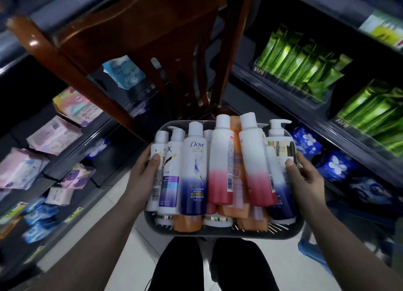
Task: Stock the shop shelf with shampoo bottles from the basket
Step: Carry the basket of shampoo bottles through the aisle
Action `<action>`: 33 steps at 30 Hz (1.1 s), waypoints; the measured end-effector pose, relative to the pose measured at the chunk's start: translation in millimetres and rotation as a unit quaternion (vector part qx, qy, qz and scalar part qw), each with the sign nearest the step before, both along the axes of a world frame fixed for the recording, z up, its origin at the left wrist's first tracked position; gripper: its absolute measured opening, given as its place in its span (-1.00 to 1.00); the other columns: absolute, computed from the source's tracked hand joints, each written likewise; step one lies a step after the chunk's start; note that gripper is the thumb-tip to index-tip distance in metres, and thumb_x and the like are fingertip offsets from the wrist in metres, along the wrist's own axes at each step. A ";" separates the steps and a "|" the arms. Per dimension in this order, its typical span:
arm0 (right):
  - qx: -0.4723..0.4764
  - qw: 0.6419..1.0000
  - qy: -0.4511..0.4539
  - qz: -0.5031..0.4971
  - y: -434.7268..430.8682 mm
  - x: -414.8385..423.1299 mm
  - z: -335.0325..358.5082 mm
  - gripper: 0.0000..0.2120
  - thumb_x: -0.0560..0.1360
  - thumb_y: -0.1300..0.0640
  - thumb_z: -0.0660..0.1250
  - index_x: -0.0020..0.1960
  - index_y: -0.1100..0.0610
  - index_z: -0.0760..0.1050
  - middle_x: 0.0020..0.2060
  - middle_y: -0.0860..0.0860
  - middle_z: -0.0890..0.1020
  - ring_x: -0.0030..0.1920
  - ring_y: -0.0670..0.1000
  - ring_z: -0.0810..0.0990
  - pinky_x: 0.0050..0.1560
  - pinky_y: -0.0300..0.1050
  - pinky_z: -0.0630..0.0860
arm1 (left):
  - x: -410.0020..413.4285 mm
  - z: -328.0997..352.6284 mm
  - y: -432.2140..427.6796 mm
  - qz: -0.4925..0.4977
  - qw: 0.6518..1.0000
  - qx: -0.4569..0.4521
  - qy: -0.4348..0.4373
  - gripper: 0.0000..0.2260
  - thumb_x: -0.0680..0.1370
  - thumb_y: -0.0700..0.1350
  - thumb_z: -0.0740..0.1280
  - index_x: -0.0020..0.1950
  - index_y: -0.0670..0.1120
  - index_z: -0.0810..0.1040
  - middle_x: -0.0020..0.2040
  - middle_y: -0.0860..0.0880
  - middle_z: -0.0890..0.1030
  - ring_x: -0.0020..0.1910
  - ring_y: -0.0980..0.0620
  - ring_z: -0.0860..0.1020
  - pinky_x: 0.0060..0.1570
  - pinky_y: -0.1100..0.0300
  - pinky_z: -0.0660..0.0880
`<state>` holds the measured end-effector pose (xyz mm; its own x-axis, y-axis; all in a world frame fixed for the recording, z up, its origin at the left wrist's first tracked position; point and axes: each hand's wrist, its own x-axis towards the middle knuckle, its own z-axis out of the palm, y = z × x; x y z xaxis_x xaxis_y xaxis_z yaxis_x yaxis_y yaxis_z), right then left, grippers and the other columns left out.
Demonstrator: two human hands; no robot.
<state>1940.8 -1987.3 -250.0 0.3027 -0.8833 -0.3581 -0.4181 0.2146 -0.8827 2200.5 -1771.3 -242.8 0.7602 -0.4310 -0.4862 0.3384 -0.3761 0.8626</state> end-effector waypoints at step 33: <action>-0.066 0.992 0.104 0.012 -7.1 3.3 -20.0 -0.50 0.53 -0.23 0.20 0.44 -0.15 0.31 0.27 -0.11 0.53 0.25 -0.10 0.46 0.35 -0.04 0.36 | 13.5 -20.7 -2.0 -0.067 0.994 0.061 -0.057 -0.50 0.49 0.32 0.15 0.42 0.23 0.33 0.31 0.12 0.51 0.23 0.11 0.51 0.32 -0.04 0.40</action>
<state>1944.1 -1994.5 -270.1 0.2566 -0.9198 -0.2970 -0.5981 0.0902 -0.7963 2214.0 -1773.3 -263.5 0.7525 -0.4756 -0.4555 0.1816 -0.5151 0.8377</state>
